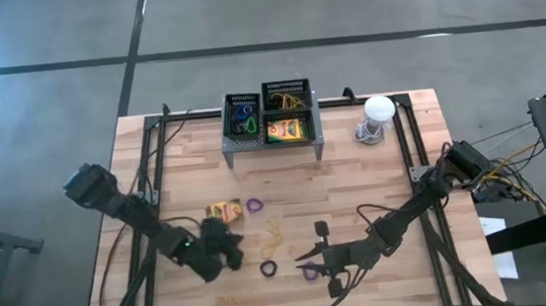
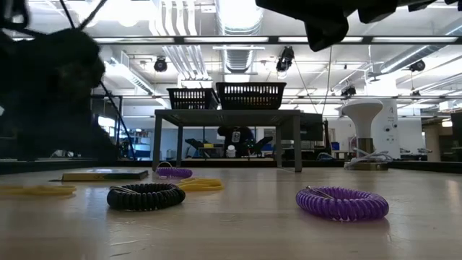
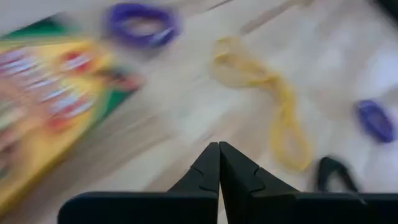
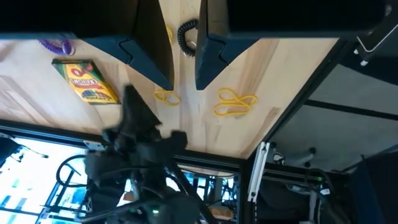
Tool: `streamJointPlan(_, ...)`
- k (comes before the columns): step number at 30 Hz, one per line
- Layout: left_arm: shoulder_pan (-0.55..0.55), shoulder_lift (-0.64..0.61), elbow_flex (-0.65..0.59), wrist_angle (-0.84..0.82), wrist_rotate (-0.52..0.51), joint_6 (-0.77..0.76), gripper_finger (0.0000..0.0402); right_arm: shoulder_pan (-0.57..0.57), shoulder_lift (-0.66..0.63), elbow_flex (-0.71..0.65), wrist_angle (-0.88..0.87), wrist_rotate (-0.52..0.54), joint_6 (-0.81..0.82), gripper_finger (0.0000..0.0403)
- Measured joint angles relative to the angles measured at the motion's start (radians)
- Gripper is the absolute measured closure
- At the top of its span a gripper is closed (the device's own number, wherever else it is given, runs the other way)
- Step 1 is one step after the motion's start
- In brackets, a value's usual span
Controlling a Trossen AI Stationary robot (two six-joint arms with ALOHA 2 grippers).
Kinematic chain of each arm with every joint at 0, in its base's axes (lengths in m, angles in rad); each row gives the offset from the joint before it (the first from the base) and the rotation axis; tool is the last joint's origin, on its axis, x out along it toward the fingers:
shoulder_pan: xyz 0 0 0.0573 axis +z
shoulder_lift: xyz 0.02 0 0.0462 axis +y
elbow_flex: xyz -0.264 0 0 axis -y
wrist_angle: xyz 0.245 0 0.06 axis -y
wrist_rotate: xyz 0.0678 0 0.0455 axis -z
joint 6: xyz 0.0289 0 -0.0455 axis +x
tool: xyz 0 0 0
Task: Pick & Place Office Desk Supplies
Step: Put the crayon box into the bottom black bin on the shelf
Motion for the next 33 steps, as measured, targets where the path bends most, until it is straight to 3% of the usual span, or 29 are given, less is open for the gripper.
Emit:
streamJointPlan(3,0.052,0.050,0.016,0.178,0.034,0.172,0.0396,-0.001,0.000,-0.001,0.001,0.000,0.000,0.0344)
streamJointPlan(6,0.100,0.053,0.083,0.155,0.087,0.285,0.0396,-0.003,0.000,-0.001,0.002,0.000,0.012,0.0342)
streamJointPlan(10,0.141,0.014,0.187,-0.171,0.129,0.260,0.0396,-0.004,0.000,-0.001,0.000,0.000,0.032,0.0342)
streamJointPlan(14,0.185,-0.030,0.276,-0.620,0.134,0.070,0.0397,-0.004,0.002,-0.002,-0.001,0.000,0.034,0.0345)
streamJointPlan(18,0.235,-0.049,0.291,-0.894,0.139,-0.074,0.0397,-0.004,0.003,-0.002,-0.006,0.000,0.034,0.0346)
streamJointPlan(21,0.289,-0.049,0.238,-0.901,0.138,-0.062,0.0397,-0.004,0.003,-0.002,-0.006,0.001,0.039,0.0344)
streamJointPlan(27,0.378,-0.049,0.114,-0.696,0.208,0.073,0.0397,-0.003,0.003,-0.002,-0.009,0.001,0.046,0.0342)
streamJointPlan(33,0.358,-0.060,0.105,-0.665,0.307,0.064,0.0397,-0.003,0.003,-0.002,-0.009,0.001,0.046,0.0346)
